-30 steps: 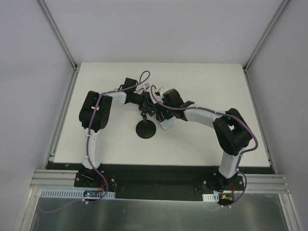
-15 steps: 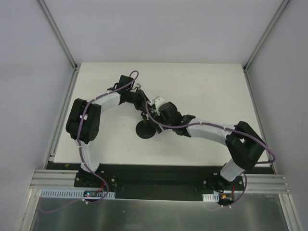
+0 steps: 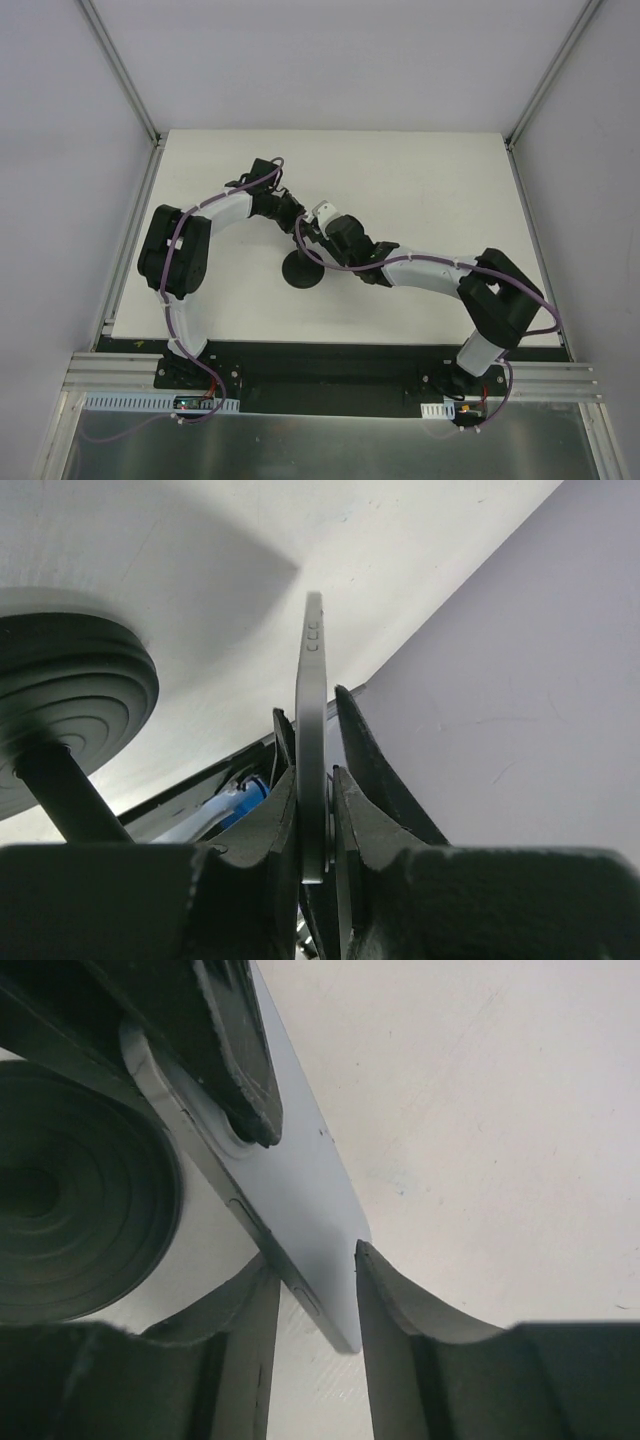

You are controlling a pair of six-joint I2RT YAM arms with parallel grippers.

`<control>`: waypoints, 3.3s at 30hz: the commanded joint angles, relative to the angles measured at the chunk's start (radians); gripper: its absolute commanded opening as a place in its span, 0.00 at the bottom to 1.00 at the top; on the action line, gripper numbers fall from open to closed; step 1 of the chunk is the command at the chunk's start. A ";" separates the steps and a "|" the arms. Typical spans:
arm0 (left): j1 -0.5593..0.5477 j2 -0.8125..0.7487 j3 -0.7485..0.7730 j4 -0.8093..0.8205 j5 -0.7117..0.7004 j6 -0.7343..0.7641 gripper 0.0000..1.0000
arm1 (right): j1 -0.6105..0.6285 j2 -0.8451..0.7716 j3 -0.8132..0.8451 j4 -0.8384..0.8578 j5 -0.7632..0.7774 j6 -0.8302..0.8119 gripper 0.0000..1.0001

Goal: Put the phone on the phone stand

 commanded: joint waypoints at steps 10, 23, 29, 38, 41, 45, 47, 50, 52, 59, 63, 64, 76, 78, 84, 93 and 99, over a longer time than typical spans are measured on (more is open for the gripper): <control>-0.025 -0.060 0.059 -0.024 0.076 -0.049 0.00 | -0.004 -0.040 -0.089 0.171 0.125 -0.054 0.01; 0.010 -0.138 0.089 0.005 0.027 0.140 0.74 | -0.176 -0.247 -0.269 0.222 -0.119 0.142 0.00; 0.085 -0.253 0.009 0.005 0.001 0.315 0.75 | -0.337 -0.378 -0.395 0.286 -0.393 0.262 0.00; 0.131 -0.529 -0.092 0.001 -0.098 0.554 0.94 | -0.546 -0.586 -0.474 0.297 -0.791 0.422 0.00; 0.090 -0.592 -0.069 0.001 -0.061 0.649 0.90 | -0.598 -0.638 -0.494 0.321 -0.947 0.488 0.00; -0.025 -0.665 -0.025 -0.008 0.020 0.812 0.90 | -0.624 -0.720 -0.482 0.331 -1.177 0.571 0.00; -0.069 -0.686 -0.022 -0.010 0.107 0.850 0.90 | -0.625 -0.792 -0.488 0.324 -1.231 0.612 0.00; -0.123 -0.685 -0.007 -0.015 0.177 0.864 0.92 | -0.625 -0.875 -0.485 0.317 -1.324 0.660 0.00; -0.151 -0.679 0.016 -0.041 0.200 0.873 0.92 | -0.624 -0.915 -0.487 0.315 -1.392 0.704 0.00; -0.263 -0.628 0.102 -0.073 0.264 0.892 0.90 | -0.616 -1.053 -0.456 0.246 -1.484 0.738 0.00; -0.298 -0.544 0.182 -0.076 0.318 0.856 0.84 | -0.590 -1.041 -0.444 0.249 -1.503 0.735 0.00; -0.301 -0.528 0.193 -0.081 0.317 0.844 0.83 | -0.581 -1.038 -0.442 0.248 -1.503 0.730 0.00; -0.369 -0.387 0.286 -0.105 0.343 0.870 0.65 | -0.517 -1.001 -0.409 0.249 -1.492 0.710 0.00; -0.384 -0.379 0.294 -0.105 0.337 0.876 0.55 | -0.507 -0.990 -0.407 0.257 -1.487 0.707 0.00; -0.430 -0.359 0.305 -0.104 0.358 0.893 0.36 | -0.492 -0.966 -0.407 0.284 -1.467 0.709 0.00; -0.445 -0.381 0.265 -0.105 0.370 0.908 0.20 | -0.489 -0.969 -0.405 0.301 -1.446 0.715 0.00; -0.481 -0.395 0.274 -0.105 0.356 0.927 0.23 | -0.486 -0.972 -0.416 0.324 -1.423 0.726 0.01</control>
